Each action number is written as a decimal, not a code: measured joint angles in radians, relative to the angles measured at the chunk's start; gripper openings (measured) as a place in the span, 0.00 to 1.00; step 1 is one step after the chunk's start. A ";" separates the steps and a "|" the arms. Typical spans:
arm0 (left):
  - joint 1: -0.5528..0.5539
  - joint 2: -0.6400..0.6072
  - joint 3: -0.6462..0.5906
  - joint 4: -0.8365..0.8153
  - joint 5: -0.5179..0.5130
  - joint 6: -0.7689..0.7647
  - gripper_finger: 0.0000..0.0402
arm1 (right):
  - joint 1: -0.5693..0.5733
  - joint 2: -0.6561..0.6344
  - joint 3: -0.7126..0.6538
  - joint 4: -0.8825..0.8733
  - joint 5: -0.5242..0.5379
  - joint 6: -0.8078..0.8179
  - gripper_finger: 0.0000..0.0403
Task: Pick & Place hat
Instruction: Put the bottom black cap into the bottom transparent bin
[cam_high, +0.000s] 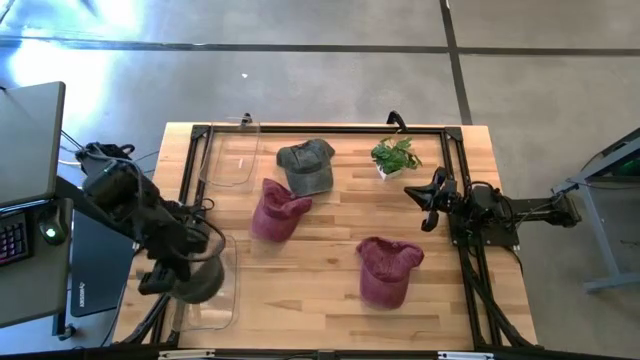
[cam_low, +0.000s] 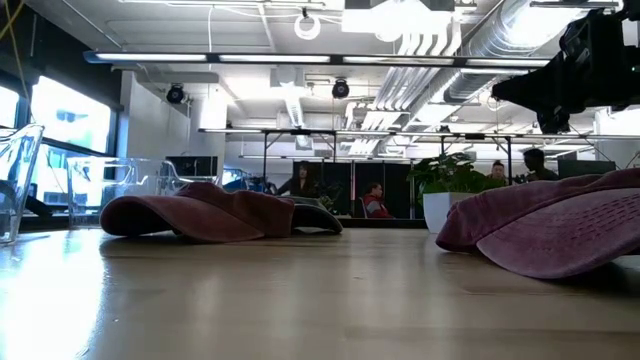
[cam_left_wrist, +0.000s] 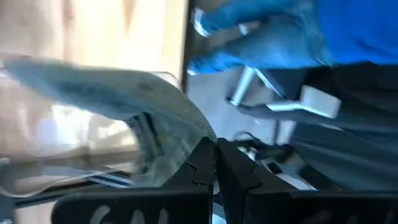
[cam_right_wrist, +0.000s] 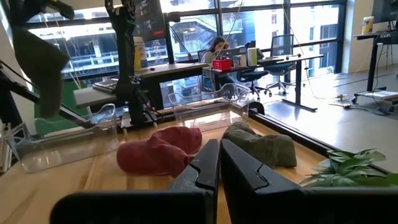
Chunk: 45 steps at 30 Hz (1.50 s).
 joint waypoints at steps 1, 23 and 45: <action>-0.005 -0.008 -0.019 -0.002 -0.026 0.000 0.00 | 0.000 0.000 0.000 0.000 0.001 0.006 0.03; -0.003 -0.097 -0.331 -0.003 -0.050 0.032 0.00 | 0.000 0.000 0.000 0.028 0.000 0.011 0.03; -0.001 -0.239 -0.493 0.001 -0.129 -0.083 0.00 | 0.000 0.000 0.000 0.028 -0.001 0.033 0.03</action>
